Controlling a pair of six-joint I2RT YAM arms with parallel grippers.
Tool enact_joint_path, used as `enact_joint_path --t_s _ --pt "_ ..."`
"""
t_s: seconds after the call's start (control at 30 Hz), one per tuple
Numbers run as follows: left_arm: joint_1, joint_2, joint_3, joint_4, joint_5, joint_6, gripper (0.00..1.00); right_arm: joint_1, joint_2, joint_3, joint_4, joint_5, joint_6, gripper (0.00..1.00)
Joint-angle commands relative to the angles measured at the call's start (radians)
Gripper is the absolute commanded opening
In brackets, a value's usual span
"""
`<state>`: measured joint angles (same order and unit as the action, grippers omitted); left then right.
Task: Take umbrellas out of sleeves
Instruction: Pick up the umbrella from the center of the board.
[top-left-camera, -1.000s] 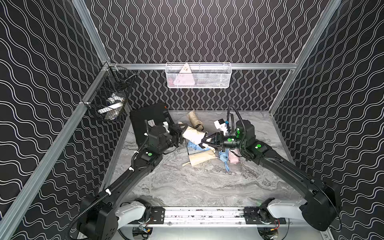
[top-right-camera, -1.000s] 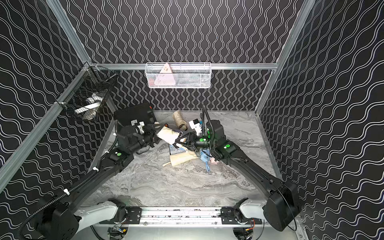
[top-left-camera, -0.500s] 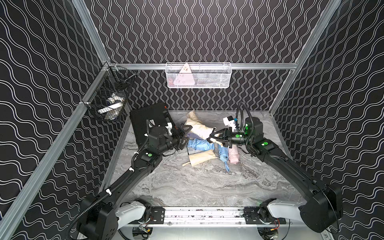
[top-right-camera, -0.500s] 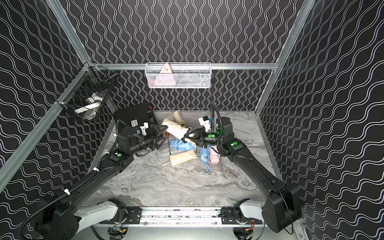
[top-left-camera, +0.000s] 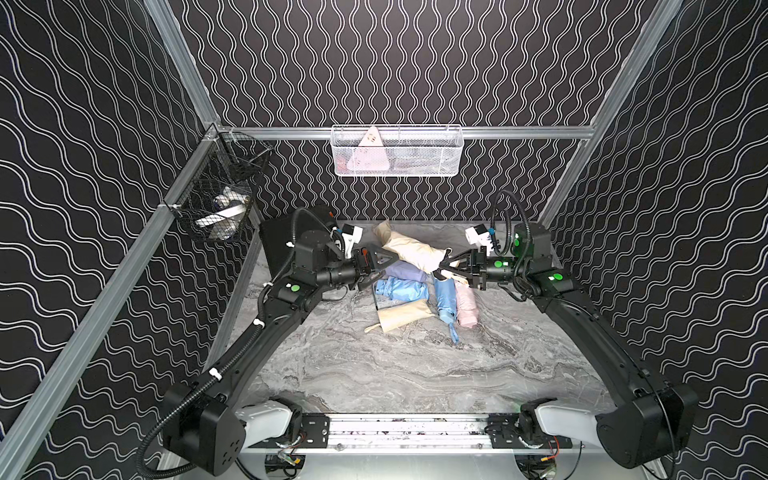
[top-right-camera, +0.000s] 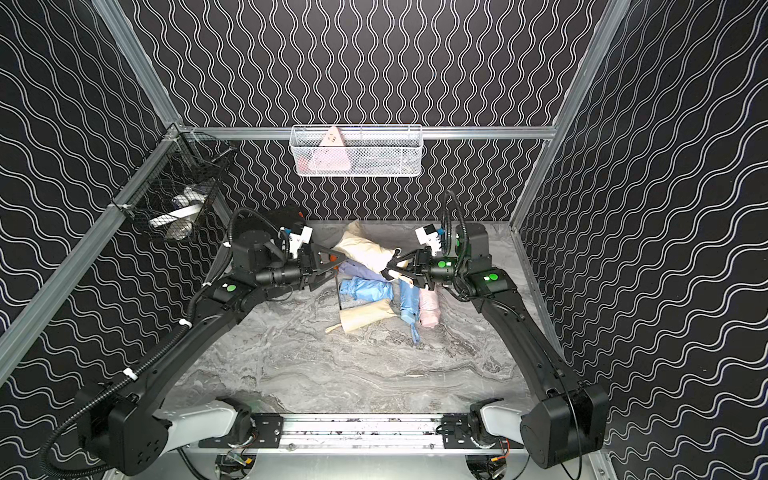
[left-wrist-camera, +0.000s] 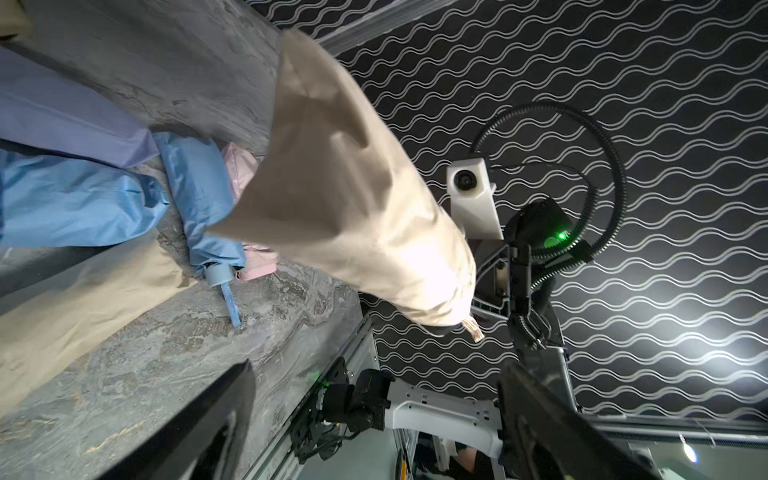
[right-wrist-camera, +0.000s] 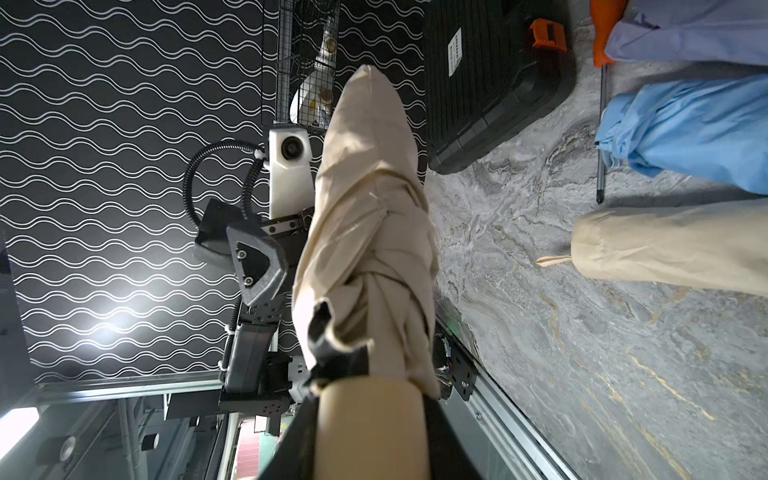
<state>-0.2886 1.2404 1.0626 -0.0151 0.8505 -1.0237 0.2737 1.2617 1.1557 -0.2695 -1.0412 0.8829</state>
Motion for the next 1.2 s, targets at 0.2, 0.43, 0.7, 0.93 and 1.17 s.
enact_joint_path --t_s 0.2,0.43,0.7,0.93,1.17 --pt "0.042 0.042 -0.099 0.486 0.150 -0.276 0.96 0.026 -0.019 -0.052 0.209 -0.122 0.128 0.14" --pt "0.042 0.072 -0.038 0.441 0.163 -0.246 0.96 0.060 -0.004 0.014 0.111 -0.144 0.052 0.15" --pt "0.043 0.059 0.004 0.293 0.185 -0.144 0.93 0.074 0.003 0.017 0.126 -0.160 0.062 0.15" --pt "0.042 0.033 0.004 0.201 0.204 -0.086 0.89 0.086 -0.011 0.016 0.075 -0.165 0.031 0.14" --pt "0.057 0.018 0.008 0.145 0.212 -0.062 0.88 0.094 -0.027 0.053 -0.026 -0.169 -0.026 0.14"
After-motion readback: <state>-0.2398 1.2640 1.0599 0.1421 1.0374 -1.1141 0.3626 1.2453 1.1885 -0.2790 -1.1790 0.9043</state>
